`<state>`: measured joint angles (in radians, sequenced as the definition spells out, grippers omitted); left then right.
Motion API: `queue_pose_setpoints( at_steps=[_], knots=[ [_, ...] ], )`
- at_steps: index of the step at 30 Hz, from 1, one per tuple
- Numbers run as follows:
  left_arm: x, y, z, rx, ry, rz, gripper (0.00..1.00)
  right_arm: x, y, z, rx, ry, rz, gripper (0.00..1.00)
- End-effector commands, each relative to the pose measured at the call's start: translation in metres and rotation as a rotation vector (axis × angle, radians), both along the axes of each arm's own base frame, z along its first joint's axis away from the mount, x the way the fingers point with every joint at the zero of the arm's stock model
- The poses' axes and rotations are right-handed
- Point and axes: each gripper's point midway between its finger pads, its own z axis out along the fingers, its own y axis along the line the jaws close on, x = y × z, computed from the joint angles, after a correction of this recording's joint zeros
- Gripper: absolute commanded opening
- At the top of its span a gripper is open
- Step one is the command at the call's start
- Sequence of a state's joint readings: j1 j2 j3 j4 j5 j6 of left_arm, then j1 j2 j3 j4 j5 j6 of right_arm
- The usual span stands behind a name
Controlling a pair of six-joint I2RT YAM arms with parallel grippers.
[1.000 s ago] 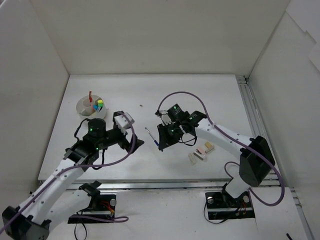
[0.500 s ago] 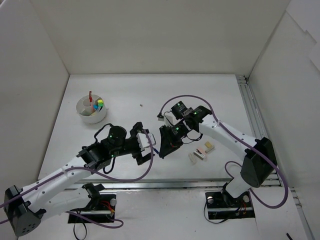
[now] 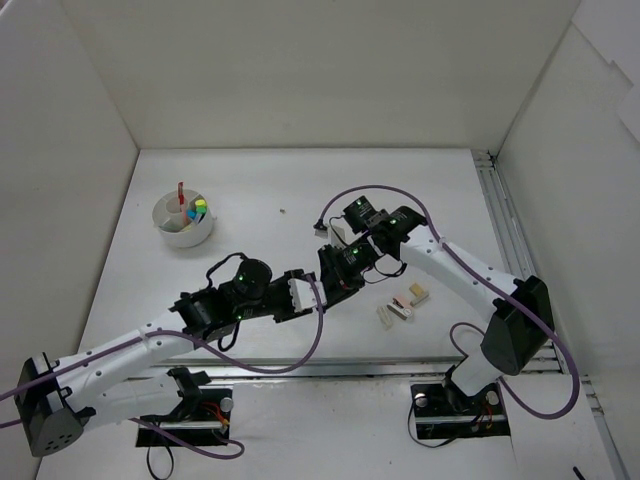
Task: Sort the stationery into containers
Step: Pick up the pen from the center of the board, then place the pen in the storage box.
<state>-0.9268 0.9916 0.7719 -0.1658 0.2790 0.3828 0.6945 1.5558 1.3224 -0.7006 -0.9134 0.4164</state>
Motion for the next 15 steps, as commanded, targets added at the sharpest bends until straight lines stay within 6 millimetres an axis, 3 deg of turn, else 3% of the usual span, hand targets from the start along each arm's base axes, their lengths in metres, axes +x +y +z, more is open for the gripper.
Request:
queue_pose_setpoints(
  at_steps=[1, 5, 10, 15],
  knots=[
    [0.01, -0.014, 0.032, -0.071, -0.08, -0.004, 0.28, -0.006, 0.004, 0.027, 0.068, -0.006, 0.025, 0.0],
    [0.013, -0.014, 0.032, -0.07, -0.081, 0.009, 0.0, -0.004, 0.005, 0.029, 0.078, -0.017, 0.032, 0.0],
    [0.014, -0.012, 0.041, -0.102, -0.109, 0.02, 0.0, 0.002, 0.009, 0.036, 0.099, -0.046, 0.038, 0.08],
    [0.019, 0.002, 0.048, -0.146, -0.155, 0.095, 0.0, 0.016, 0.008, 0.041, 0.107, -0.096, 0.022, 0.37]
  ],
)
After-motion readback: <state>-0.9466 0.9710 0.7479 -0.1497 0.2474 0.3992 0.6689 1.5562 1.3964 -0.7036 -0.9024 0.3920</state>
